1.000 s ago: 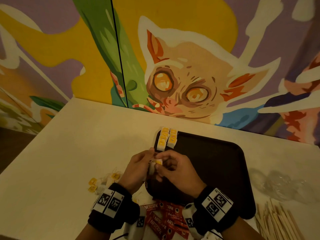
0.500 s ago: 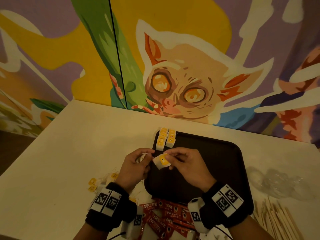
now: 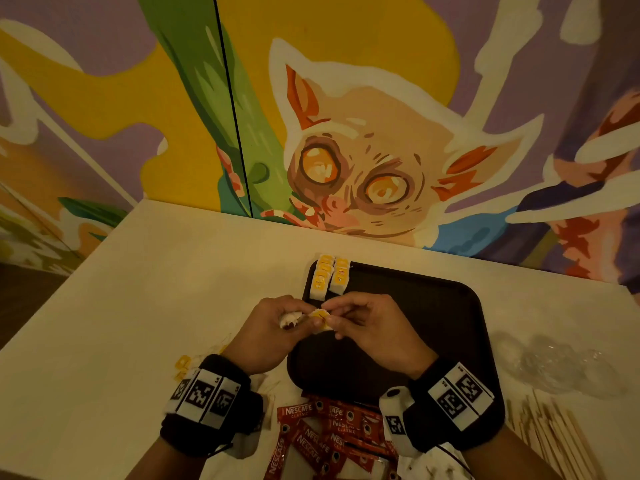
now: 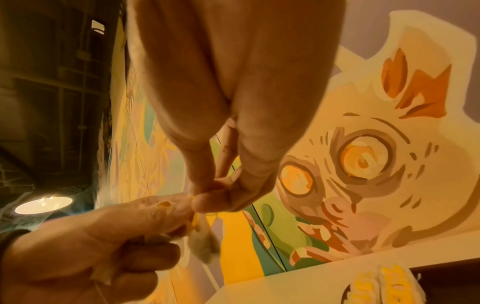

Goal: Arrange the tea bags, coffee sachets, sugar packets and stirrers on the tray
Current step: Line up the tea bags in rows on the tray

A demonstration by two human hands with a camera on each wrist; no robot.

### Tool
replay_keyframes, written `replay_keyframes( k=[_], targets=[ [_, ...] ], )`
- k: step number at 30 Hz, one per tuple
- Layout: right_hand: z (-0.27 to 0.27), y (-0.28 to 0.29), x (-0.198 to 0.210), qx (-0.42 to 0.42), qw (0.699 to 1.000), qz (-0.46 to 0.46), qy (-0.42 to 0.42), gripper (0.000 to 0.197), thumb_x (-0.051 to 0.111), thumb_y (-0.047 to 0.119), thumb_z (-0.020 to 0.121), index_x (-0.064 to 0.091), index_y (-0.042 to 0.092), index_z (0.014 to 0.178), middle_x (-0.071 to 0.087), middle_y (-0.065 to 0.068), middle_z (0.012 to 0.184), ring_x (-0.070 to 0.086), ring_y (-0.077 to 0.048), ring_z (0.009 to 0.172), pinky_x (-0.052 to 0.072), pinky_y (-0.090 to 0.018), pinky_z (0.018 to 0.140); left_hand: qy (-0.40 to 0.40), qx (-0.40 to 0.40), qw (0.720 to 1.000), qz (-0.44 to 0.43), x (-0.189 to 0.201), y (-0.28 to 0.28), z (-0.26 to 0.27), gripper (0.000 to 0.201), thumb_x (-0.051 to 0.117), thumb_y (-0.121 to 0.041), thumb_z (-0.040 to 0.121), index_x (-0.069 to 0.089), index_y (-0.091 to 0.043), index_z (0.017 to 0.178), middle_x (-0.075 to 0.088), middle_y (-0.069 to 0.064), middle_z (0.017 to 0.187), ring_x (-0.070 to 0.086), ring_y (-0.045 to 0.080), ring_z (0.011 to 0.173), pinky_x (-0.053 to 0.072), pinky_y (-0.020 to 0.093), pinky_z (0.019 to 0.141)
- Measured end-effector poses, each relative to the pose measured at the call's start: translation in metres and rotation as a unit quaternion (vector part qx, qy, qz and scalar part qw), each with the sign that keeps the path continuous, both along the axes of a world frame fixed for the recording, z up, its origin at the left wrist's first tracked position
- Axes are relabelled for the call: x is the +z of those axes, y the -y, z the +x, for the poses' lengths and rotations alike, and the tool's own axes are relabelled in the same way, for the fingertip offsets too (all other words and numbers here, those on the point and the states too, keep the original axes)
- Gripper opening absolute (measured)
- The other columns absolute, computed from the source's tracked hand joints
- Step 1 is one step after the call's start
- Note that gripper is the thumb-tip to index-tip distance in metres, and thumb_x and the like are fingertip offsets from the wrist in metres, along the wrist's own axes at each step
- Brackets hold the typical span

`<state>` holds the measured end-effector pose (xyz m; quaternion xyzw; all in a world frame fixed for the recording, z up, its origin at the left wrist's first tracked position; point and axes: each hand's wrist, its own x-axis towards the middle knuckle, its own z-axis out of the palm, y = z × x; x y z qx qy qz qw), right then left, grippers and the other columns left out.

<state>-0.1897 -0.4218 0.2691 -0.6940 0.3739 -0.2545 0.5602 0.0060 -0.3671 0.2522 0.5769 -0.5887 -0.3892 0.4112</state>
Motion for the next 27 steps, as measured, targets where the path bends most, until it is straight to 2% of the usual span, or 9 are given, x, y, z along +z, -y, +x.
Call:
replay_keyframes(
  k=[4, 9, 12, 14, 17, 20, 23, 27],
  targets=[
    [-0.004, 0.0, 0.0, 0.023, 0.999, 0.001, -0.025, 0.021, 0.068, 0.018, 0.09, 0.073, 0.016, 0.11, 0.071, -0.002, 0.087, 0.067, -0.013, 0.073, 0.055, -0.025, 0.068, 0.023, 0.001, 1.0, -0.015, 0.001, 0.001, 0.0, 0.011, 0.066, -0.023, 0.088, 0.075, -0.027, 0.093, 0.066, -0.007, 0.081, 0.062, 0.004, 0.075, 0.043, 0.012, 0.066],
    [-0.008, 0.001, 0.002, 0.038, 0.996, -0.008, -0.078, 0.014, 0.069, 0.022, 0.09, 0.075, 0.02, 0.102, 0.073, 0.001, 0.09, 0.067, -0.008, 0.077, 0.051, -0.019, 0.066, 0.043, 0.013, 0.999, -0.03, -0.004, 0.001, 0.0, 0.012, 0.067, -0.029, 0.086, 0.076, -0.033, 0.093, 0.063, -0.003, 0.078, 0.059, 0.014, 0.073, 0.044, 0.024, 0.065],
    [-0.012, 0.002, 0.004, 0.056, 0.991, -0.029, -0.12, 0.012, 0.068, 0.025, 0.09, 0.075, 0.021, 0.1, 0.072, 0.004, 0.092, 0.068, -0.009, 0.086, 0.057, -0.026, 0.076, 0.048, 0.024, 0.998, -0.043, -0.004, 0.003, 0.001, 0.012, 0.07, -0.027, 0.085, 0.077, -0.031, 0.093, 0.06, -0.006, 0.075, 0.056, 0.011, 0.07, 0.041, 0.017, 0.062],
    [-0.014, 0.002, 0.008, 0.061, 0.988, -0.037, -0.134, 0.011, 0.068, 0.026, 0.09, 0.074, 0.022, 0.099, 0.071, 0.005, 0.093, 0.067, -0.008, 0.087, 0.057, -0.03, 0.083, 0.058, 0.028, 0.996, -0.053, -0.003, 0.004, 0.001, 0.013, 0.07, -0.027, 0.085, 0.077, -0.035, 0.092, 0.059, -0.008, 0.074, 0.055, 0.011, 0.069, 0.039, 0.015, 0.06],
    [-0.017, 0.002, 0.014, 0.054, 0.988, -0.048, -0.135, 0.008, 0.067, 0.024, 0.091, 0.072, 0.025, 0.097, 0.071, 0.008, 0.093, 0.066, -0.004, 0.087, 0.056, -0.025, 0.079, 0.07, 0.026, 0.996, -0.055, -0.002, 0.004, 0.003, 0.014, 0.071, -0.026, 0.084, 0.076, -0.039, 0.088, 0.06, -0.004, 0.074, 0.054, 0.017, 0.069, 0.041, 0.022, 0.061],
    [-0.02, 0.003, 0.02, 0.042, 0.988, -0.056, -0.137, 0.009, 0.065, 0.023, 0.092, 0.069, 0.031, 0.094, 0.069, 0.012, 0.089, 0.065, -0.002, 0.085, 0.051, -0.019, 0.073, 0.087, 0.021, 0.995, -0.051, -0.001, 0.002, 0.003, 0.014, 0.072, -0.026, 0.083, 0.076, -0.038, 0.086, 0.058, -0.002, 0.073, 0.054, 0.017, 0.071, 0.039, 0.017, 0.06],
    [-0.021, 0.005, 0.025, 0.026, 0.988, -0.067, -0.136, 0.01, 0.063, 0.022, 0.093, 0.068, 0.031, 0.095, 0.069, 0.011, 0.088, 0.066, -0.003, 0.082, 0.052, -0.019, 0.07, 0.123, 0.023, 0.991, -0.043, 0.0, 0.003, 0.001, 0.011, 0.072, -0.027, 0.083, 0.075, -0.038, 0.086, 0.058, -0.001, 0.075, 0.054, 0.013, 0.075, 0.036, 0.012, 0.059],
    [-0.023, 0.006, 0.029, 0.015, 0.987, -0.092, -0.131, 0.014, 0.063, 0.018, 0.093, 0.067, 0.031, 0.094, 0.068, 0.013, 0.086, 0.065, -0.003, 0.082, 0.052, -0.019, 0.071, 0.138, 0.007, 0.99, -0.037, 0.001, 0.003, 0.0, 0.008, 0.07, -0.035, 0.083, 0.076, -0.036, 0.088, 0.057, -0.004, 0.077, 0.055, 0.009, 0.073, 0.036, 0.013, 0.061]
  ],
)
